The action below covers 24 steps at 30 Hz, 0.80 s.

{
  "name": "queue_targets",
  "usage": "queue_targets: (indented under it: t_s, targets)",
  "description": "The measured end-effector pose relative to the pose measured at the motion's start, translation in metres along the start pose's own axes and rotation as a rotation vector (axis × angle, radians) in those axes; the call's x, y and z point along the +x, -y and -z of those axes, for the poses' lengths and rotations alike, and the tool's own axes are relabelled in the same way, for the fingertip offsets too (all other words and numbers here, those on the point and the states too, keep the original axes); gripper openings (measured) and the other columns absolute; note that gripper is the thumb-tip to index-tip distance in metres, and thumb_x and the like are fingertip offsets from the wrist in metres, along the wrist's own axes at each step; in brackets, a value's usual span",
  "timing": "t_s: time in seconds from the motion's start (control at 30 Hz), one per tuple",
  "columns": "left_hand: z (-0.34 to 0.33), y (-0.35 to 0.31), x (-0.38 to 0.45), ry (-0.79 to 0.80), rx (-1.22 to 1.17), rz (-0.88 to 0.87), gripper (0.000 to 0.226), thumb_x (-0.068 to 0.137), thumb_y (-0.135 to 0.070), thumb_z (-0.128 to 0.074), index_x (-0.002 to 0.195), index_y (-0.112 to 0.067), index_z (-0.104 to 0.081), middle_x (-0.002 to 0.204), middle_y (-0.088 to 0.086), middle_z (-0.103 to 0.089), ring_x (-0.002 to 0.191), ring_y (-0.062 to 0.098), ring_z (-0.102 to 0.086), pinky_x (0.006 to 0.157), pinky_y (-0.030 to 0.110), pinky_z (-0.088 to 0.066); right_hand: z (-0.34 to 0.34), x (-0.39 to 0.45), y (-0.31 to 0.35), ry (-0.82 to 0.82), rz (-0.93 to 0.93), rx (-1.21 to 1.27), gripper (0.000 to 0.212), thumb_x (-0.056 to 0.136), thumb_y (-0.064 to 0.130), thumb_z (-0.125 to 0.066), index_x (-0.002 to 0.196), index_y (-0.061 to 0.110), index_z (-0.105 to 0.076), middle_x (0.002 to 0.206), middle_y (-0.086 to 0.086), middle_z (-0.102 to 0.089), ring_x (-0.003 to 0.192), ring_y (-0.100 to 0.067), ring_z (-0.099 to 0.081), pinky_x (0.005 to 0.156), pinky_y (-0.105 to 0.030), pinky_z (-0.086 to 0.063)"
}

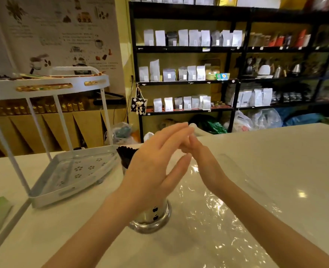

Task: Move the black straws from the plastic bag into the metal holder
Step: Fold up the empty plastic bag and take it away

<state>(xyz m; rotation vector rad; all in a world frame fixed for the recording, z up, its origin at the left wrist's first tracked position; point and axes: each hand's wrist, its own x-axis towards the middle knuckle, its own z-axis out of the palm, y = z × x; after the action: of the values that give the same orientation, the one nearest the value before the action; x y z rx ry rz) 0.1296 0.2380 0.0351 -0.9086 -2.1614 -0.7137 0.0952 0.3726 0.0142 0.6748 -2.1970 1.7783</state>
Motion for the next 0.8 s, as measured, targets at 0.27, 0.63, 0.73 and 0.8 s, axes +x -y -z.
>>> queue_targets:
  t_s: [0.27,0.63,0.73,0.8]
  targets:
    - [-0.113,-0.013,-0.021,0.318,-0.189,0.247,0.047,0.093,-0.035,-0.039,0.137,-0.023,-0.028,0.147,-0.006,-0.024,0.129,0.001,-0.025,0.095,-0.007,-0.012,0.108,-0.027,-0.067,-0.230,-0.171,-0.241,0.024,0.092,0.022,-0.051,0.113,0.020,-0.062,0.113,-0.003,-0.067,0.107,-0.018,-0.060,0.095,-0.034,-0.047]
    - [-0.181,0.020,-0.056,0.570,0.192,0.877,0.068,0.089,-0.040,-0.044,0.141,-0.009,-0.012,0.149,0.031,-0.003,0.140,0.042,0.004,0.115,0.045,-0.001,0.164,-0.063,-0.174,-0.097,-0.579,-1.058,0.047,0.089,0.040,-0.045,0.111,0.000,-0.053,0.125,-0.015,-0.053,0.123,-0.032,-0.037,0.098,-0.040,-0.034]
    - [-0.183,0.019,-0.058,0.493,0.220,0.853,0.068,0.087,-0.040,-0.047,0.138,-0.005,-0.019,0.142,0.027,-0.028,0.135,0.038,-0.016,0.113,0.041,-0.012,0.162,-0.064,-0.177,-0.108,-0.567,-1.092,0.049,0.089,0.042,-0.045,0.116,0.002,-0.051,0.128,-0.013,-0.050,0.126,-0.031,-0.033,0.102,-0.040,-0.029]
    - [-0.182,0.017,-0.057,0.412,0.137,0.851,0.066,0.085,-0.035,-0.054,0.137,-0.006,-0.025,0.141,0.019,-0.035,0.132,0.033,-0.026,0.111,0.038,-0.019,0.163,-0.063,-0.176,-0.122,-0.567,-1.030,0.047,0.088,0.041,-0.048,0.117,0.004,-0.051,0.127,-0.012,-0.050,0.124,-0.032,-0.034,0.102,-0.041,-0.029]
